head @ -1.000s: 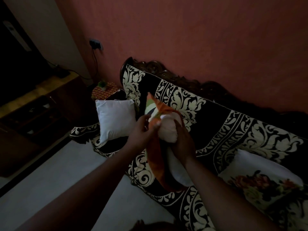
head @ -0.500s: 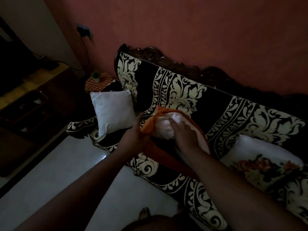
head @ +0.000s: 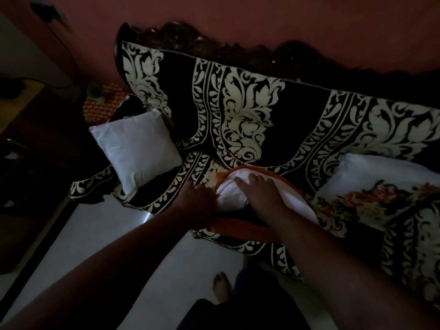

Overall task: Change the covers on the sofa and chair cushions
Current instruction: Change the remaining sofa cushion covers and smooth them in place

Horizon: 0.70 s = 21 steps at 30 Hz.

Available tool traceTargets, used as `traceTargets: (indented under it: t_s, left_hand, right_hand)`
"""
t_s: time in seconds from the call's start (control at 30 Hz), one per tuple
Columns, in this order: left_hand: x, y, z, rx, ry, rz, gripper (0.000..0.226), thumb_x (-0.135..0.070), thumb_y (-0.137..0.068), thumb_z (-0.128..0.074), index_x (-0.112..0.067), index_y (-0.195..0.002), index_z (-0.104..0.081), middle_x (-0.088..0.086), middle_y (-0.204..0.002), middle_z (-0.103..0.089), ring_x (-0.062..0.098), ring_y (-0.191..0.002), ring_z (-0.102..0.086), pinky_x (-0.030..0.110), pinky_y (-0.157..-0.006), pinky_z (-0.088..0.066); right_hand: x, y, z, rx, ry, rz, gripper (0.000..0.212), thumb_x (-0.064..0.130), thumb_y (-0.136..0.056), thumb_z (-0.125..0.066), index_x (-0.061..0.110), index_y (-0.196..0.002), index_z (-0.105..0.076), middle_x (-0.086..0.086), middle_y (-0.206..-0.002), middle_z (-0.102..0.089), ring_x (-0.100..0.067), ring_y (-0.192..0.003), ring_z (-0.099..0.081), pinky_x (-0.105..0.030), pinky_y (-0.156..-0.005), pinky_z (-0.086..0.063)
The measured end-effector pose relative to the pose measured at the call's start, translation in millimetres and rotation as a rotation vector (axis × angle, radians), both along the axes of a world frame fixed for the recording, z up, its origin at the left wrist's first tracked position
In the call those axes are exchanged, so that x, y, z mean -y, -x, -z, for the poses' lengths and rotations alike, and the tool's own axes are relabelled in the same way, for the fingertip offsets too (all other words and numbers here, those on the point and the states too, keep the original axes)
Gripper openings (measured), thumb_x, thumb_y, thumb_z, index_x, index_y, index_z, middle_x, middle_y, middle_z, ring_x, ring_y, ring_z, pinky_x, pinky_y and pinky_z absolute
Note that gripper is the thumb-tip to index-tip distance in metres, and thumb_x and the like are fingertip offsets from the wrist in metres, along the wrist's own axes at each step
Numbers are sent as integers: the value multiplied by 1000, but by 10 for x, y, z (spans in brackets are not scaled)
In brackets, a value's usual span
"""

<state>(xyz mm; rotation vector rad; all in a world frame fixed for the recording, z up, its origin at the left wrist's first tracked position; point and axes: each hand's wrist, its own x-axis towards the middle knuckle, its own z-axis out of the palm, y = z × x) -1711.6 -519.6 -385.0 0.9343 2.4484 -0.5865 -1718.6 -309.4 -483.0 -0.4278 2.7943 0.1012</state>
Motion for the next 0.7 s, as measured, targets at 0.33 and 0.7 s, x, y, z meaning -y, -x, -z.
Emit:
traceTargets:
  t_s: [0.33,0.7]
  left_hand:
    - [-454,623,943,588,-730,-442,51,-57,-78,-54,-10,-87,-73,-1,-88,-71,9,-85,-67,31,-77,-51]
    - [-634,1113,1068,534,-776,-966,30,-37,-91,-59,-11,-101,-67,9,-89,-71,18,-79,-70,24,-67,-56]
  right_hand:
    - [-636,231,969,180,143,22,77,62,-90,-49,42,-157,-17,-9,-146,-43,-29,-123,-48,-48,-96,-40]
    - [-1478,-45,1044,127,634,91,49,64,-95,-41,29,-101,-75,2,-114,-63,-26,-106,-58,-46,-98,-41]
